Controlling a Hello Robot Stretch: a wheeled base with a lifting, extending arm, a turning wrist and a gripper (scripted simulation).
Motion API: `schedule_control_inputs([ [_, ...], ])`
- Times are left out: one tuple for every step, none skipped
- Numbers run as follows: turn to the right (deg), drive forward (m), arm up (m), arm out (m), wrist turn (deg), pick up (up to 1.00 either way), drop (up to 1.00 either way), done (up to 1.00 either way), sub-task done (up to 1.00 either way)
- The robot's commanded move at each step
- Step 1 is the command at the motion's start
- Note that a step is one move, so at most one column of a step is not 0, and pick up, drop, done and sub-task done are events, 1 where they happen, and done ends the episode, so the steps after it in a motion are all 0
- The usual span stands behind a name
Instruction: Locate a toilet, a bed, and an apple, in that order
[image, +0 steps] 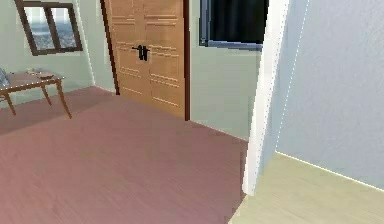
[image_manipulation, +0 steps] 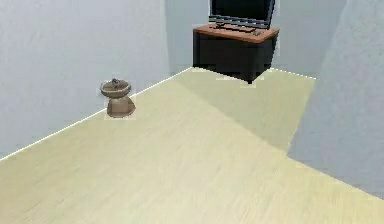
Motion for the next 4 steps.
schedule_control_inputs([
  [0.0, 0.30, 0.00, 0.00, 0.0, 0.00, 0.00, 0.00, 0.00],
  [-45.0, 0.00, 0.00, 0.00, 0.0, 0.00, 0.00, 0.00, 0.00],
  [-6.0, 0.00, 0.00, 0.00, 0.0, 0.00, 0.00, 0.00, 0.00],
  [0.0, 0.50, 0.00, 0.00, 0.0, 0.00, 0.00, 0.00, 0.00],
])
